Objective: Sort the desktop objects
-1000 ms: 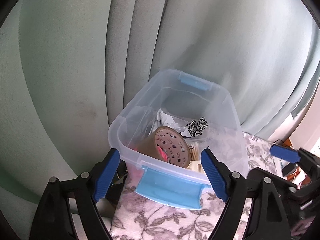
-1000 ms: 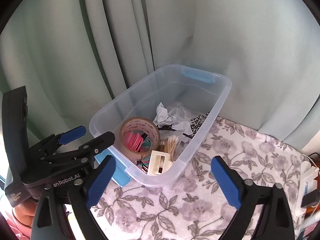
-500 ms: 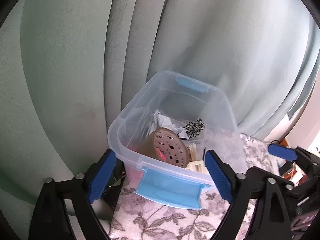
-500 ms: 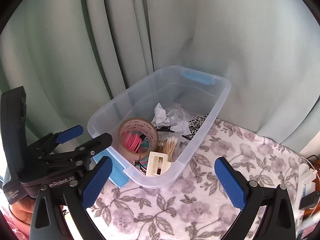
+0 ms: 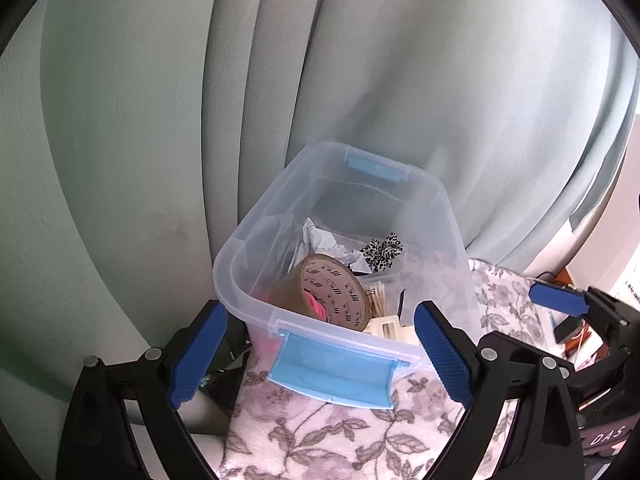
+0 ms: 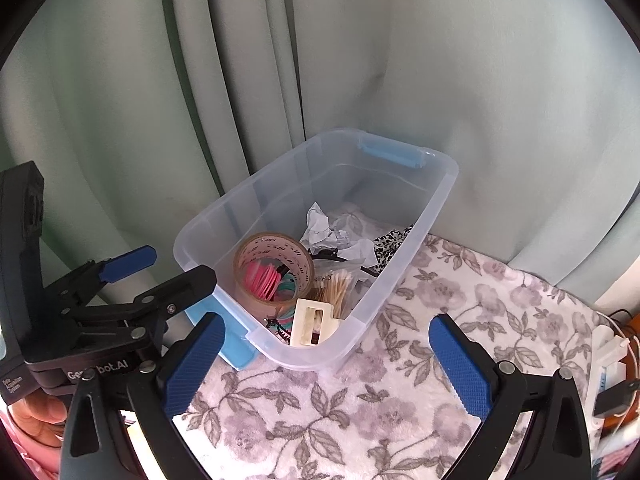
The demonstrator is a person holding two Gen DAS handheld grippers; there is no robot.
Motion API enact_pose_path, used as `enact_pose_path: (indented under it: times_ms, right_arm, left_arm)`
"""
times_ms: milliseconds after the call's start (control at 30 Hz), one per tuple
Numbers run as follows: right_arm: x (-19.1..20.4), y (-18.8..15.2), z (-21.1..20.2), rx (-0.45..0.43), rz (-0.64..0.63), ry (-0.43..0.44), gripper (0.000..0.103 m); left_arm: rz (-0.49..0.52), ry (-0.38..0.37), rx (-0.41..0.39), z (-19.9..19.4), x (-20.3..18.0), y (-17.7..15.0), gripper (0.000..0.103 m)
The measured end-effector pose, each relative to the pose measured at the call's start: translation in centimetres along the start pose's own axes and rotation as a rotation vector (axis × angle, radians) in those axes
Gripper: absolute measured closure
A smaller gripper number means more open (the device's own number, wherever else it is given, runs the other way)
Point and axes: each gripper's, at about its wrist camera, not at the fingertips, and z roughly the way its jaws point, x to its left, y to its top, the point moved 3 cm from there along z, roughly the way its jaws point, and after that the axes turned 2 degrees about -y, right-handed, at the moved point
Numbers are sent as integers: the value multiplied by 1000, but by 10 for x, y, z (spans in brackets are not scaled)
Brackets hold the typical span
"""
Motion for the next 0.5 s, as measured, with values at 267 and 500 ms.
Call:
enact_pose_path:
  times_ms: [267, 500]
  right_arm:
    - [-1, 1, -4, -5, 8, -7, 0]
    - [-2, 1, -7, -6, 8, -3, 0]
  left_arm:
    - [9, 15, -8, -5, -2, 2, 8]
    - [3, 22, -10, -7, -2, 2, 8]
